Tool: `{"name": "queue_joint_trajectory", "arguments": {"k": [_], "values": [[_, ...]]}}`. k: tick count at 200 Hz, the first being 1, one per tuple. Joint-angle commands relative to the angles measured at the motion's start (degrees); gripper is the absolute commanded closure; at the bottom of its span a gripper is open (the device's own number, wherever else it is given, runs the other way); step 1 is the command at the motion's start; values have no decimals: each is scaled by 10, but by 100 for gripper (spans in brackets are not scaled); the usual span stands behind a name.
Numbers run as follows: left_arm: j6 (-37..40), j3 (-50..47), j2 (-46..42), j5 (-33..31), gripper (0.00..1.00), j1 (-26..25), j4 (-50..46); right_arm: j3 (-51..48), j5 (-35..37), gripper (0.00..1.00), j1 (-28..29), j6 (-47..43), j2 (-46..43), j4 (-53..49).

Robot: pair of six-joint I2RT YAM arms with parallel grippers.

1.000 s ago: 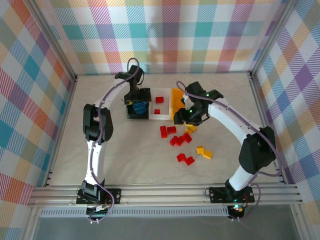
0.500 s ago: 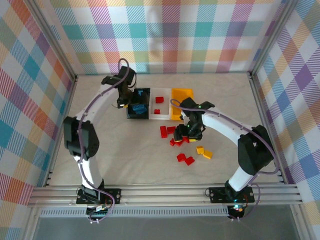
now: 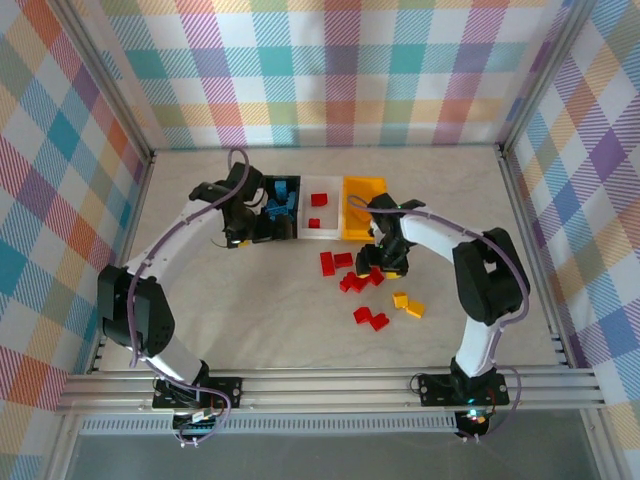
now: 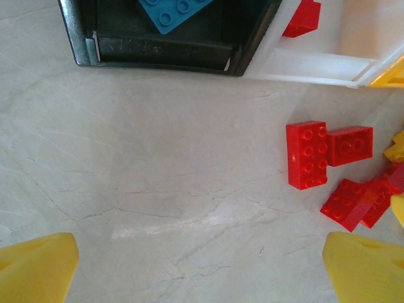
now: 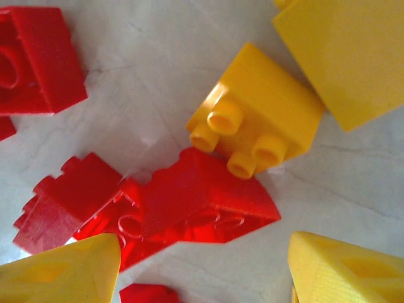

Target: Sort the legos into containers by color

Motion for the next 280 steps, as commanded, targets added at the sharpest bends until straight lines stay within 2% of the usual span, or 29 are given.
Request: {"name": "queue_joint_trajectory", "arguments": {"k": [1, 69, 127, 188, 239, 280], "values": [[-6, -9, -22, 14, 0, -4, -11, 29, 2, 31, -6, -13, 16, 7], [-5, -17, -26, 20, 0, -4, -17, 51, 0, 36, -10, -9, 52, 6], [-9, -37, -34, 29, 0, -4, -9, 5, -1, 47, -17, 4, 12, 18], [-16, -46, -48, 34, 0, -4, -4, -42, 13, 48, -17, 23, -40, 19], [-20, -53, -60, 30, 0, -3, -8, -21, 34, 55, -17, 22, -14, 10], [-26, -60, -65, 31, 0, -4, -8, -10, 42, 54, -18, 10, 3, 6]]}}
